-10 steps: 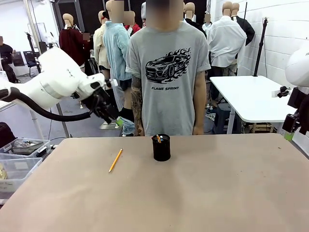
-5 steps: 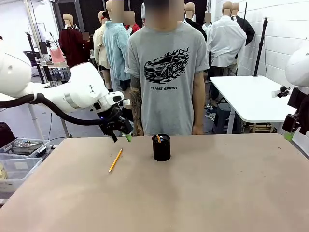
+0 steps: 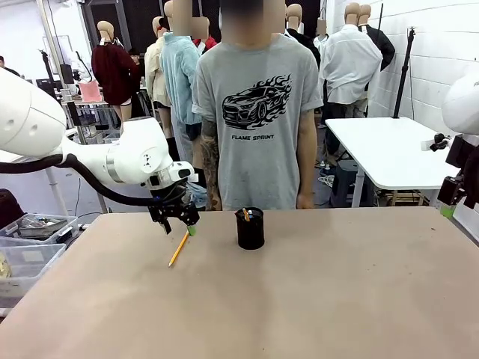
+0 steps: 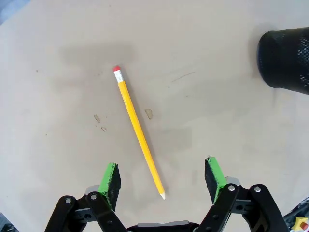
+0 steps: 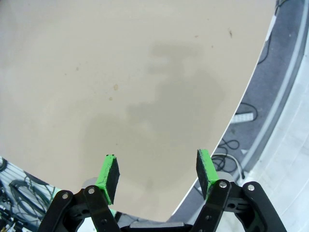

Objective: Place the pens into the pen holder.
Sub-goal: Pick up a writing instrument from the table and place it into the Pen holder.

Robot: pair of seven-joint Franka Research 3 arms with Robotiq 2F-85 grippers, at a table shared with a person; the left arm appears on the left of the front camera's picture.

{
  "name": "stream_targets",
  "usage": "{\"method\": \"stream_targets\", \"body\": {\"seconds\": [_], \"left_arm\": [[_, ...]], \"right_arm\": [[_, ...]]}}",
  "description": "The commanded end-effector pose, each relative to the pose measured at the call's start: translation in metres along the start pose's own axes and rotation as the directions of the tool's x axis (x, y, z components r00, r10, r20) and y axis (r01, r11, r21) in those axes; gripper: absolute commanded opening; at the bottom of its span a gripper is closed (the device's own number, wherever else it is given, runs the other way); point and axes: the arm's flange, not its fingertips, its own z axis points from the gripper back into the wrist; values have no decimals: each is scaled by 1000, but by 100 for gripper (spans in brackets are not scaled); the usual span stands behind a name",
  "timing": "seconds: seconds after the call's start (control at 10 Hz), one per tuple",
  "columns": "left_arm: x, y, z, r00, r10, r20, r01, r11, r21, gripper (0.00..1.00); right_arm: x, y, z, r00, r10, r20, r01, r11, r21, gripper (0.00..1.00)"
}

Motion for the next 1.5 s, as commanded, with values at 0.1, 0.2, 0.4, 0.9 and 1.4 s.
{"method": "stream_targets", "body": {"seconds": [0.1, 0.2, 0.4, 0.9, 1.4], "left_arm": [[-3, -1, -18, 999, 16, 47, -18, 999, 50, 91], [-2, -2, -24, 999, 14, 51, -16, 999, 48, 91], [2, 0, -37, 999, 15, 28, -16, 999, 47, 91], [4, 3, -48, 1000, -12, -15, 13, 996, 89, 75], [7, 3, -45, 999, -3, -47, 7, 996, 91, 0]], "right_arm": [[-1, -1, -3, 1000, 18, 0, -18, 1000, -23, 80], [-1, -1, -3, 1000, 18, 0, -18, 1000, -23, 80], [-1, -1, -3, 1000, 18, 0, -18, 1000, -23, 80], [-1, -1, -3, 1000, 18, 0, -18, 1000, -23, 80], [-1, -1, -3, 1000, 18, 0, -18, 1000, -23, 80]]}}
